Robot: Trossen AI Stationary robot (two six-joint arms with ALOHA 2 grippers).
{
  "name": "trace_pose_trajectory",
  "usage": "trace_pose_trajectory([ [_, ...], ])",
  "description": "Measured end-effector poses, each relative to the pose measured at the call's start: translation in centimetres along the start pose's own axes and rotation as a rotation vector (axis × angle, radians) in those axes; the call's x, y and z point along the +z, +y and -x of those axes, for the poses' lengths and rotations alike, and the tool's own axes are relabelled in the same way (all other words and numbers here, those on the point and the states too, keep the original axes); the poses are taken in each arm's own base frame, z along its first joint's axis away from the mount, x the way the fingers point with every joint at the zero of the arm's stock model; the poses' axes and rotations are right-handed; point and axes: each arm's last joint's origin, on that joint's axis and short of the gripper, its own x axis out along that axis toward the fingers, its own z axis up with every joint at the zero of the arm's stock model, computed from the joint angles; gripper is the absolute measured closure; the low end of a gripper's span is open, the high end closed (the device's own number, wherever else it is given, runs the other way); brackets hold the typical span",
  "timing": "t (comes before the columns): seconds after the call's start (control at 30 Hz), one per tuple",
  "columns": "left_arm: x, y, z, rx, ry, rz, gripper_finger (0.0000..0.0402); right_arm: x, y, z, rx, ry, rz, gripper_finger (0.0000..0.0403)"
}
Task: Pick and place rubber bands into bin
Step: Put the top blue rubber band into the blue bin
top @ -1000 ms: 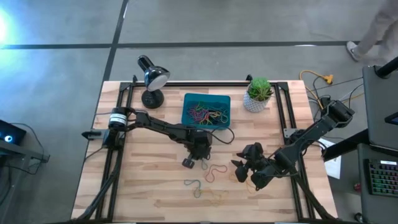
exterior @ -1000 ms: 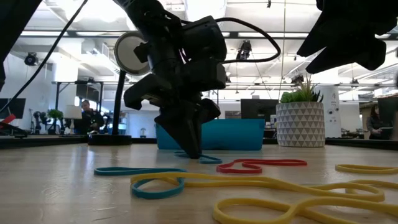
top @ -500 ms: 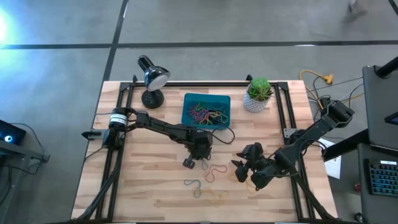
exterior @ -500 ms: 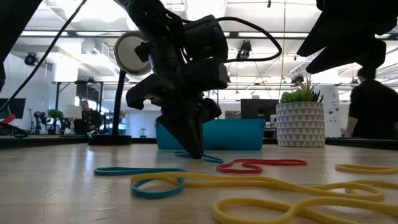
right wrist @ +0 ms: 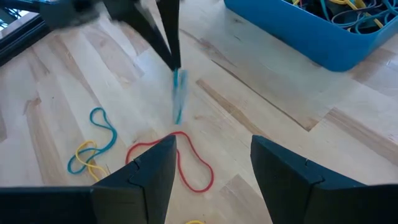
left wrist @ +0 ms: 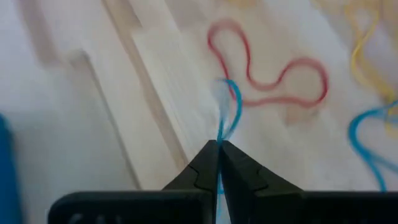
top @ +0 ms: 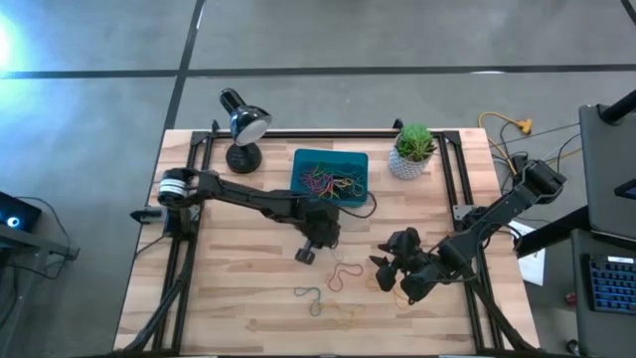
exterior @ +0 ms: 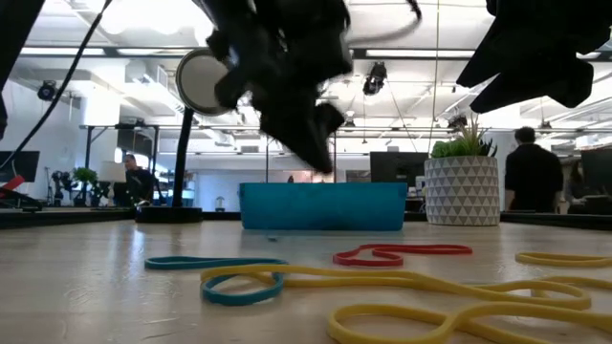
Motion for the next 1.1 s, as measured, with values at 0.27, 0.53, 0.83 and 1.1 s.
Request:
trace_pose_trajectory([
  [0.27,2.5,0.1,4.3,0.126,-0.181,-0.040,0.0401,0.0,0.0,0.0,0.002,-0.001,-0.002,0.0209],
  [0.53,4.1,0.4,9.1,0.300,-0.335,-0.057,0.0401,0.0,0.0,0.0,0.004,-0.002,-0.004,0.0209],
  [0.83,3.7,2.7,12.2,0.464,-0.378,-0.009,0.0401,0.0,0.0,0.0,0.004,-0.002,-0.004,0.0209],
  [1.1,1.6,6.7,13.0,0.613,-0.321,0.053,0.0401,0.0,0.0,0.0,0.004,-0.006,-0.006,0.0209],
])
